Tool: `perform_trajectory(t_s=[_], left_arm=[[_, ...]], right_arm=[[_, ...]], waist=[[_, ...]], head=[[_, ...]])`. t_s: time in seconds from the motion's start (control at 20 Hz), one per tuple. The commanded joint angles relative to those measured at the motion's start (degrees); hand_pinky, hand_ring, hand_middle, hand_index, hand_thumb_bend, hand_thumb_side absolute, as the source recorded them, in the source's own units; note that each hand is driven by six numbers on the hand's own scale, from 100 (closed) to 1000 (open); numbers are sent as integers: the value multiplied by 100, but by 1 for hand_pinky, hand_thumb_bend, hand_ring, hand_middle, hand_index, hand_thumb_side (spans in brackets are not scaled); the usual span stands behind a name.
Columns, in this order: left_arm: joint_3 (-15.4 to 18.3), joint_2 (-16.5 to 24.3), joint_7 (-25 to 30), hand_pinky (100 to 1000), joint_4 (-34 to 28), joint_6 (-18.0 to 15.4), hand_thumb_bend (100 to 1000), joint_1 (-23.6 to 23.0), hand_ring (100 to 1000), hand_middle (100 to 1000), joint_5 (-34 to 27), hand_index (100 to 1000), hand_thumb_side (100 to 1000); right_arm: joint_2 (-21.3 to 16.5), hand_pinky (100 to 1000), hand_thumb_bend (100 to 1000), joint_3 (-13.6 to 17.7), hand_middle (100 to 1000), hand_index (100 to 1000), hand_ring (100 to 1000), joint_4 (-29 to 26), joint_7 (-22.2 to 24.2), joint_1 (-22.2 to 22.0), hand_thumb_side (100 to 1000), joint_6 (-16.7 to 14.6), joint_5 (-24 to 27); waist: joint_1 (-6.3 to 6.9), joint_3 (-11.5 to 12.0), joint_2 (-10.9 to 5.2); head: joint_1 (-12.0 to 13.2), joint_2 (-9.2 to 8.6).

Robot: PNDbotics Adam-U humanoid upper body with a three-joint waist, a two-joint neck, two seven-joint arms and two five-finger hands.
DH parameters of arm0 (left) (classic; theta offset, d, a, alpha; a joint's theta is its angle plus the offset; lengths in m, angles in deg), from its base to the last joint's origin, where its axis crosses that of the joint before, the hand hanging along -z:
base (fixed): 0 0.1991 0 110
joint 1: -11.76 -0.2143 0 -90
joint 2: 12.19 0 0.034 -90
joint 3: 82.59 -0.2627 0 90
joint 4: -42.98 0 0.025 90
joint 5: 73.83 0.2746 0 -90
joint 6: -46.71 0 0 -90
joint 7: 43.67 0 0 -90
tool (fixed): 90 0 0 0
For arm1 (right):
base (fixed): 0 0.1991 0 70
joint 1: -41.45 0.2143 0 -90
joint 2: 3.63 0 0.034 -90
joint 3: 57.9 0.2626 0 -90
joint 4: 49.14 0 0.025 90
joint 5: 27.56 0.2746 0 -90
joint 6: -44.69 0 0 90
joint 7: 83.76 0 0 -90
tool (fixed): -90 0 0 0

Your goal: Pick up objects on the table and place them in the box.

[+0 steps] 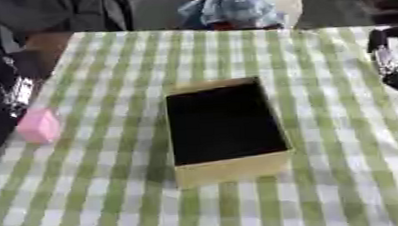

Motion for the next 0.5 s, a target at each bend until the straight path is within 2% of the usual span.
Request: perform_trajectory(t_s=[0.05, 0.1, 0.15, 0.2, 0.25, 0.3, 0.35, 0.4, 0.45, 0.5], left_arm=[[141, 758, 297, 796, -41, 6, 196, 16, 692, 688, 372, 826, 732], [154, 949, 449, 796, -31, 0, 202, 14, 694, 690, 523, 827, 728], [153, 1155, 605, 800, -9, -7, 271, 16, 715, 714, 665, 839, 696], [141, 1378, 775, 801, 29, -19, 289, 34, 718, 718, 806, 841, 687], [111, 1609, 925, 801, 86, -33, 373, 60, 728, 729, 928, 857, 670], [61, 1811, 1058, 802, 158, -58, 393, 94, 733, 735, 1021, 861, 668], [-15, 2008, 1210, 807, 234, -104, 465, 132, 749, 751, 1119, 877, 646], [-90, 2173, 1365, 807, 315, -155, 484, 181, 752, 754, 1221, 880, 640], [-161, 2306, 1502, 811, 390, -205, 553, 229, 764, 764, 1314, 887, 625], [-268, 2456, 1686, 811, 491, -265, 579, 300, 768, 769, 1421, 890, 614]], right_arm=[[-134, 720, 100, 43, 829, 924, 808, -46, 4, 37, 421, -7, 24], [-140, 720, 100, 42, 829, 924, 808, -43, 5, 30, 421, -7, 23], [-147, 720, 100, 40, 829, 924, 808, -39, 7, 22, 421, -7, 21], [-154, 720, 100, 38, 829, 924, 808, -36, 9, 15, 421, -8, 19], [-161, 720, 100, 35, 828, 924, 808, -33, 12, 8, 421, -9, 17], [-165, 720, 100, 31, 828, 924, 808, -30, 15, 3, 421, -10, 16], [-168, 720, 100, 26, 828, 924, 808, -27, 19, -1, 422, -11, 14], [-171, 719, 100, 22, 828, 924, 808, -23, 24, -4, 422, -12, 13], [-173, 720, 100, 18, 828, 924, 808, -21, 28, -6, 422, -13, 12], [-176, 719, 100, 13, 828, 924, 808, -19, 33, -7, 422, -15, 12]], waist=[[42, 7, -114], [50, 8, -118], [62, 12, -123], [73, 12, -129], [90, 15, -134], [104, 12, -138], [118, 10, -142], [128, 7, -145], [137, 4, -148], [146, -1, -153]], head=[[-39, -41], [-45, -39], [-51, -32], [-53, -20], [-54, -3], [-54, 8], [-58, 16], [-62, 22], [-63, 29], [-57, 39]])
